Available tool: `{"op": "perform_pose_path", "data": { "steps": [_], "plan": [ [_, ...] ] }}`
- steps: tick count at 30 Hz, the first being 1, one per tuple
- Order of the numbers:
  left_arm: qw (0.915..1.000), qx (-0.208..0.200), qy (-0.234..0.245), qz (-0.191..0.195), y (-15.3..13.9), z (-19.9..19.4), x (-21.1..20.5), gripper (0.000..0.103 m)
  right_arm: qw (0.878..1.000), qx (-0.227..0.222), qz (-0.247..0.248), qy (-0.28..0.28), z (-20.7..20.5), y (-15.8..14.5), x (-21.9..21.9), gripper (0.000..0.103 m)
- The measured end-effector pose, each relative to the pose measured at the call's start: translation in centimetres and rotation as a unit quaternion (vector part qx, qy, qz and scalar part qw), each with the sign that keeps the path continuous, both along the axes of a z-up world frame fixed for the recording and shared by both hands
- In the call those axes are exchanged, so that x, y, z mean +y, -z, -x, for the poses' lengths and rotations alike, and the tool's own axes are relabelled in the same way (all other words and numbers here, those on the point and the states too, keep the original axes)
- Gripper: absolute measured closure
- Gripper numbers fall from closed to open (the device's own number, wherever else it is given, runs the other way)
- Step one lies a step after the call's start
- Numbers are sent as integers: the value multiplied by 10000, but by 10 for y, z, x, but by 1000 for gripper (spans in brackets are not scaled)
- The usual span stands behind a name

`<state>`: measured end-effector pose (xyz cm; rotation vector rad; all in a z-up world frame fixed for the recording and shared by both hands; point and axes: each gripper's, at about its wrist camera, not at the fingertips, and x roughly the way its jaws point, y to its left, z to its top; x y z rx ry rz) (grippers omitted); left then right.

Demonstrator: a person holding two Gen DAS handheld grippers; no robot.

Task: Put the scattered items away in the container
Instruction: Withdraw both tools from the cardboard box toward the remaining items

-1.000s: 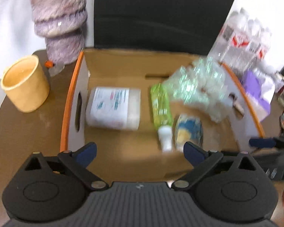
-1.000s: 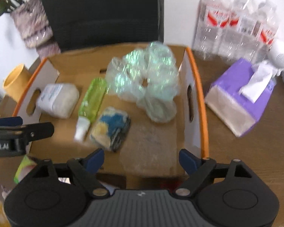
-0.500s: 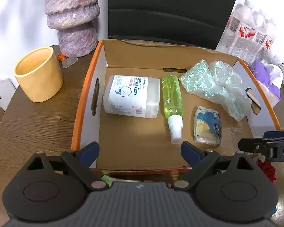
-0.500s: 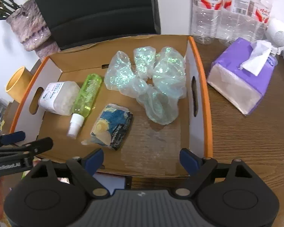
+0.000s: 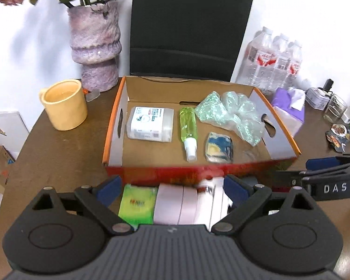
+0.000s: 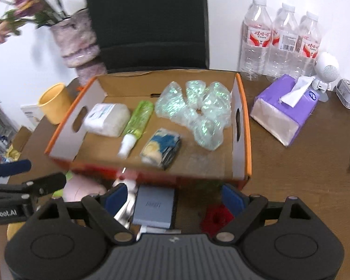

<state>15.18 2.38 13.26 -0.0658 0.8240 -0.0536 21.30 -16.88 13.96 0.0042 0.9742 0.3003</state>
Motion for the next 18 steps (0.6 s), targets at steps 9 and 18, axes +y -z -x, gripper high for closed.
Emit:
{"op": "perform_pose_path", "data": {
  "steps": [9,18],
  "plan": [
    [9985,-534,-125,-39,15,81,-7,4,9989,-389,-219,-114,85,12,-12,15],
    [9896,-1375,-228,-352,67,166,-16,0,9808,-1949,83,36,191,49,-22,6]
  ]
}}
